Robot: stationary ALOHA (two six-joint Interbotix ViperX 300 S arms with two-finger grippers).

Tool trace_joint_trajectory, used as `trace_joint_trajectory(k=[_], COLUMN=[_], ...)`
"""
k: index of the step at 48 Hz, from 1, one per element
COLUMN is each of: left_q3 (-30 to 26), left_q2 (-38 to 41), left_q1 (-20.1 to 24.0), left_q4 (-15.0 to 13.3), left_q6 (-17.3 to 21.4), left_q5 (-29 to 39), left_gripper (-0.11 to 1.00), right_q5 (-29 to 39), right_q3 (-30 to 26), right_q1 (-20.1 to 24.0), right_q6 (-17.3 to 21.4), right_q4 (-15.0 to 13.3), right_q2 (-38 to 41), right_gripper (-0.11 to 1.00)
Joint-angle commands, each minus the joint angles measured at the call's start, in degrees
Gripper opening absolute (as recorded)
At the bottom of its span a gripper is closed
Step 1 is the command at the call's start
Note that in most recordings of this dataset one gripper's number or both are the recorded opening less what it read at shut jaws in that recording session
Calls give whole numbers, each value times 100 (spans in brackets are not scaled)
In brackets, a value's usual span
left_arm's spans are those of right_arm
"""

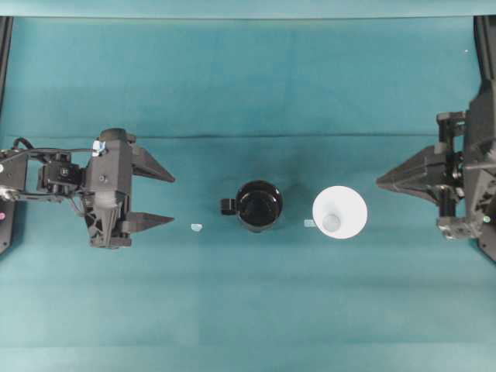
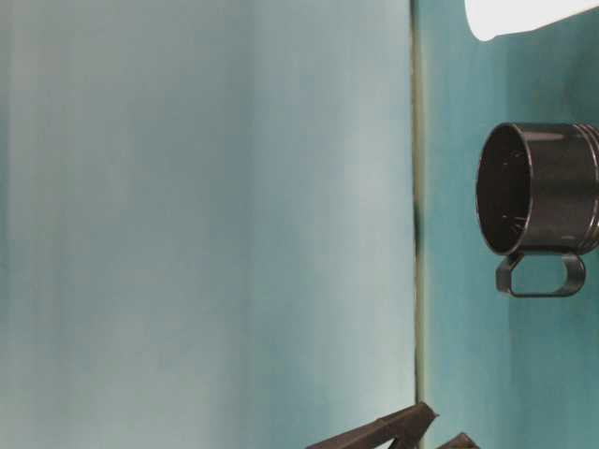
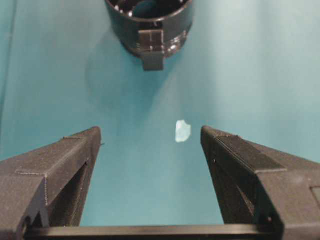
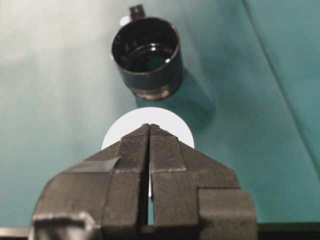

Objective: Put the paper cup into the moved cup holder.
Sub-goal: 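Open the right gripper and lower it onto the white paper cup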

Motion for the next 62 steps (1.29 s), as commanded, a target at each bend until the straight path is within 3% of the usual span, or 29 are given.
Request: trace_joint_trajectory(k=[1, 7, 12, 17, 24, 28, 43, 62], left_q3=[-35, -9, 18, 35, 44, 53, 123, 167], left_q2=[-79, -114, -141, -167, -185, -193, -264, -308], left_q1=[18, 18, 26, 35, 35, 44, 35, 44], left_q4=[9, 9, 0, 9, 9, 9, 9, 9], left_q6=[-9, -9, -9, -9, -9, -9, -105, -123], left_q5=[-18, -18, -18, -18, -18, -9, -9, -9], left_gripper=[80, 80, 80, 80, 80, 80, 80, 80], right_q5=[105, 466, 888, 1266, 1652, 1854, 2312, 2285], right_q3=[-211, -404, -642, -905, -1283, -1477, -2004, -1942], right_q1=[-18, -18, -35, -62, -79, -88, -141, -202], right_q6=[132, 141, 176, 281, 545, 712, 765, 773], right_q4=[18, 9, 18, 26, 18, 9, -18, -18], right_q2=[149, 396, 668, 958, 1389, 1670, 2399, 3305], right_gripper=[3, 8, 19, 42, 83, 96, 95, 95])
